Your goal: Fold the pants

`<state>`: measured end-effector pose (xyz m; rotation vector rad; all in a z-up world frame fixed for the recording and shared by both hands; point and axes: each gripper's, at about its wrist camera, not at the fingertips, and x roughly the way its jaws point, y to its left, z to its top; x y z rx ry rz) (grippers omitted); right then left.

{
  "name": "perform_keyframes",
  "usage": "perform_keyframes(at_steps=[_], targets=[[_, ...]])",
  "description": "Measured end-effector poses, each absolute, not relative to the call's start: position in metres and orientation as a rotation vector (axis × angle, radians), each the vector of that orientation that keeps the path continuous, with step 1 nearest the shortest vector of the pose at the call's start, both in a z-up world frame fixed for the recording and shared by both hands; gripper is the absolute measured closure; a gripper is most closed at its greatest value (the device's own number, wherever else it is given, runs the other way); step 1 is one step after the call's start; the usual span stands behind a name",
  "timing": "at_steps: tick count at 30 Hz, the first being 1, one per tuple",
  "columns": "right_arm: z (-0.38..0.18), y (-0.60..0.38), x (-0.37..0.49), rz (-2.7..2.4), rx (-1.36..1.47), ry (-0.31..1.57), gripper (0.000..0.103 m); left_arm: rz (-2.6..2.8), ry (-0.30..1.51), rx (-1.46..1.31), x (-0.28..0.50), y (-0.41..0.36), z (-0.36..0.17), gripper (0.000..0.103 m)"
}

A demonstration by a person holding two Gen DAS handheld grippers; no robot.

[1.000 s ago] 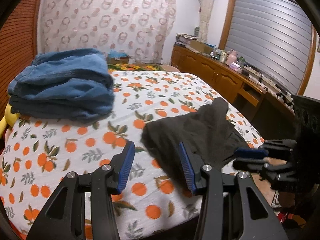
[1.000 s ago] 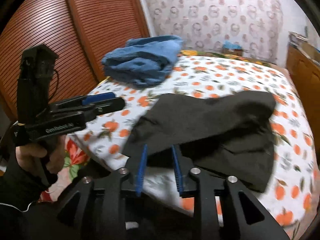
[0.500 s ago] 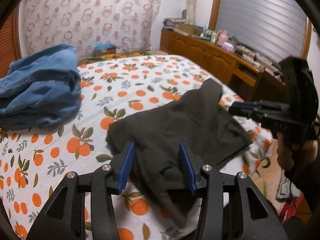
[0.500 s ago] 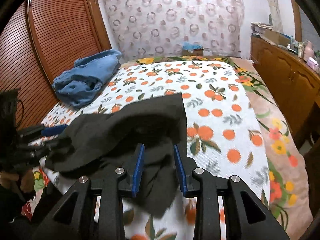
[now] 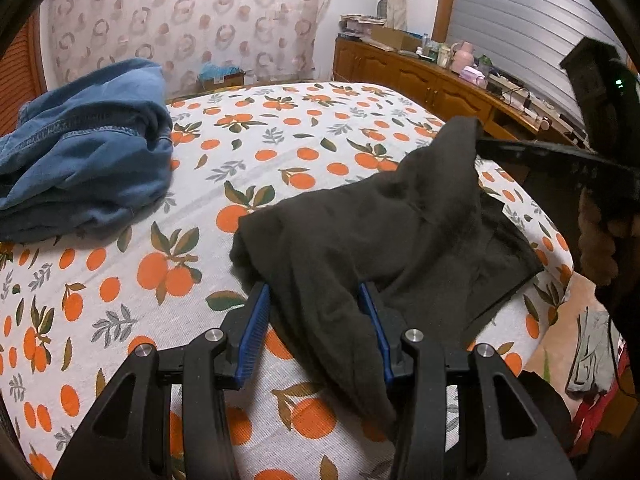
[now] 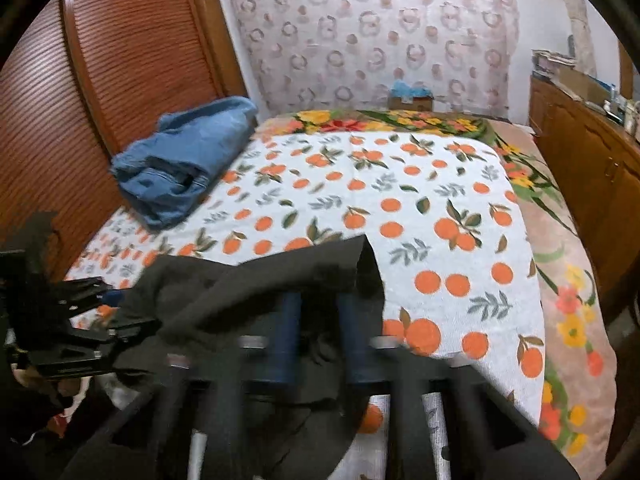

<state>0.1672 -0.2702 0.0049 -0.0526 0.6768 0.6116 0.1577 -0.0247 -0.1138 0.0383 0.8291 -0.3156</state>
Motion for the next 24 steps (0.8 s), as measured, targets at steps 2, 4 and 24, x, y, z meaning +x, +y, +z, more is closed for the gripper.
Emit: perform_keyframes(at_steps=[2, 4, 24], targets=[[0.012, -0.275, 0.161, 0.632, -0.043, 0.656, 0.102, -0.316, 0.827, 0.034, 0.156, -0.024, -0.113, 0.056], [0.024, -0.279, 0.154, 0.646, -0.029, 0.63, 0.103, -0.316, 0.825, 0.031, 0.156, -0.022, -0.111, 0.056], [-0.021, -0.287, 0.186, 0.61, -0.05, 0.721, 0.06, -0.326, 0.801, 0.036, 0.154, -0.02, -0.115, 0.055]])
